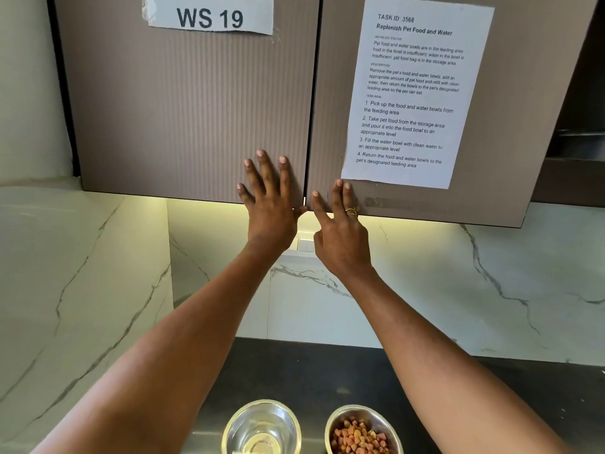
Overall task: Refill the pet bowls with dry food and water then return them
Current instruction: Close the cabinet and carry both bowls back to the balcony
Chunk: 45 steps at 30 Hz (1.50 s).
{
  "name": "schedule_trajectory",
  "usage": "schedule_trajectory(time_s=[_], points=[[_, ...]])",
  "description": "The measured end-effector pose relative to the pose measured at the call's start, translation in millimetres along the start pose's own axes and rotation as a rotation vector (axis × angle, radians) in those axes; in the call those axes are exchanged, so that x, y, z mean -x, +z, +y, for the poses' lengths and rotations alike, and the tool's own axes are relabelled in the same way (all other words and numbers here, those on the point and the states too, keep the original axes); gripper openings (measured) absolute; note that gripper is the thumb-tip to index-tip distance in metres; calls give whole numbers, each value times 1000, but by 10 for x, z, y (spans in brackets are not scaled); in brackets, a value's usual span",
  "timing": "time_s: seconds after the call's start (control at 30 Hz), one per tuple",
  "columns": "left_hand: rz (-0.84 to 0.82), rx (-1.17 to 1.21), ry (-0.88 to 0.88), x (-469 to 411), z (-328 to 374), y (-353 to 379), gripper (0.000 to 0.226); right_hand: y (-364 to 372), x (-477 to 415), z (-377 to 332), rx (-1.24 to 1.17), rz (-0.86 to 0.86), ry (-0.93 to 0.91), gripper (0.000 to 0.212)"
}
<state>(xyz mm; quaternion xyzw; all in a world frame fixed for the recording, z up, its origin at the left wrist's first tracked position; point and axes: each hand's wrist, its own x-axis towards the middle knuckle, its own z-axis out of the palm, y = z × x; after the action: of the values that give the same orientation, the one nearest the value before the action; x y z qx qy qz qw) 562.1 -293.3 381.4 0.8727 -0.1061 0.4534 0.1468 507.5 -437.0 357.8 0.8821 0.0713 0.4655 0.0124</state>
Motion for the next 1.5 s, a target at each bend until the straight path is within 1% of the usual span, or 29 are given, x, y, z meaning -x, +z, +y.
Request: schedule_trajectory(time_s=[0.13, 0.23, 0.4, 0.53, 0.7, 0.77, 0.87, 1.07, 1.17, 1.23, 1.3, 1.33, 1.4, 1.47, 1.5], points=[[-37, 31, 21, 13, -21, -92, 101, -17, 20, -11, -13, -32, 4, 81], [-98, 56, 45, 85, -58, -196, 98, -49, 59, -31, -23, -73, -1, 85], [-215, 157, 75, 602, -230, -177, 86, 27, 482, -59, -59, -221, 11, 77], [-400, 186, 17, 1334, -418, 36, 80, 131, 1101, 12, -92, -423, 51, 71], [-660, 136, -84, 2235, -705, 234, 72, 172, 1906, 209, -126, -686, 112, 68], [-731, 118, -139, 2547, -819, 276, 68, 180, 2214, 321, -128, -761, 147, 65], [-824, 111, -248, 2917, -950, 350, 67, 212, 2609, 532, -151, -832, 239, 62], [-909, 160, -495, 3480, -1080, 579, 65, 427, 3152, 1029, -247, -910, 605, 57], [-920, 162, -617, 3699, -1090, 686, 58, 606, 3313, 1248, -314, -938, 769, 56], [-932, 155, -669, 3804, -1087, 760, 47, 753, 3407, 1368, -336, -969, 833, 54], [-924, 160, -736, 3887, -1090, 821, 41, 896, 3481, 1436, -378, -993, 892, 51], [-906, 169, -782, 3921, -1087, 853, 40, 969, 3513, 1463, -412, -1000, 944, 47], [-869, 200, -910, 3982, -1082, 908, 35, 1093, 3558, 1480, -495, -1040, 1039, 30], [-835, 276, -1055, 4034, -1088, 961, 28, 1203, 3587, 1476, -559, -1093, 1070, 17], [-806, 341, -1142, 4051, -1084, 992, 26, 1261, 3596, 1476, -583, -1107, 1072, 15]])
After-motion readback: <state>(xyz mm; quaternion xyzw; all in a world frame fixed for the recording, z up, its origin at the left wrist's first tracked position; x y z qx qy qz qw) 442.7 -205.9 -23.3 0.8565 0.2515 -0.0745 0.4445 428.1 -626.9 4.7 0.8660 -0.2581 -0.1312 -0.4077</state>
